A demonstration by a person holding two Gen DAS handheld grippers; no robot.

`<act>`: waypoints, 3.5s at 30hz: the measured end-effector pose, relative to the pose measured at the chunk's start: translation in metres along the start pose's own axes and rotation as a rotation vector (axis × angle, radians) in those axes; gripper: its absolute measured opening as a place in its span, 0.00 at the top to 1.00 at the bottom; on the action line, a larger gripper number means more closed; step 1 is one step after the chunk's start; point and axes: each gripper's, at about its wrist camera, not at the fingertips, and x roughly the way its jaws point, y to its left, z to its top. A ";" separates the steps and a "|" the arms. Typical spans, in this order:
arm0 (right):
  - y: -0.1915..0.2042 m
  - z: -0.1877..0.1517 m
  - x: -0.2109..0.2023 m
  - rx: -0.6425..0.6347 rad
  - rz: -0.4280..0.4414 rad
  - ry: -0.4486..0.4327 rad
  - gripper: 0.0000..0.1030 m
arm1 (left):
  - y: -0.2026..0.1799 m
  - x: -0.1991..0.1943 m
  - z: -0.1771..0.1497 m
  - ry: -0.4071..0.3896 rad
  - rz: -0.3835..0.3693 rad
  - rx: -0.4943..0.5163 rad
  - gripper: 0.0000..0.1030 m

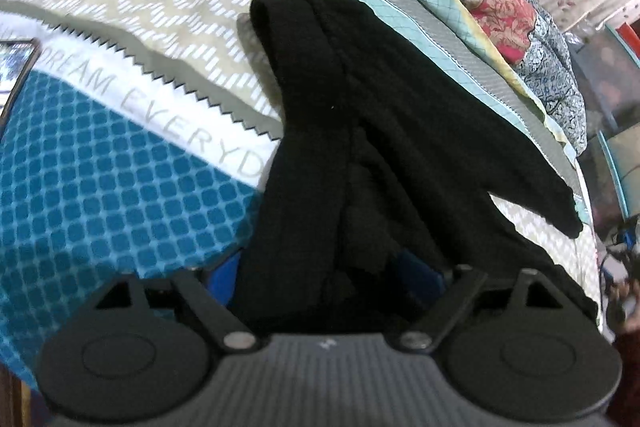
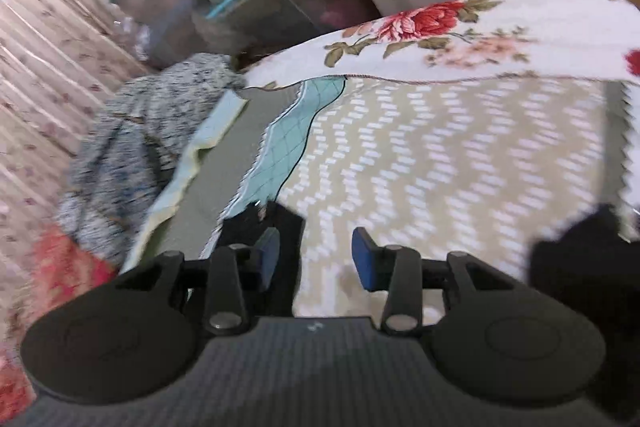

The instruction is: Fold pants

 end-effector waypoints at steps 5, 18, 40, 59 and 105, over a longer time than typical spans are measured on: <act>-0.014 -0.037 -0.049 -0.031 0.141 0.130 0.58 | 0.011 -0.009 -0.006 -0.009 -0.055 -0.077 0.08; 0.090 -0.222 -0.082 -0.411 0.510 0.587 0.57 | 0.007 -0.024 -0.013 -0.053 0.016 -0.047 0.88; 0.159 -0.232 -0.011 -0.576 0.345 0.646 0.55 | -0.090 -0.019 0.093 -0.310 0.425 0.584 0.43; 0.215 -0.056 0.265 -0.419 -0.272 0.256 0.33 | -0.127 0.134 0.106 -0.150 0.463 0.975 0.86; -0.061 -0.068 -0.161 -0.079 -0.069 -0.085 0.57 | -0.042 -0.135 -0.101 -0.293 0.208 0.402 0.42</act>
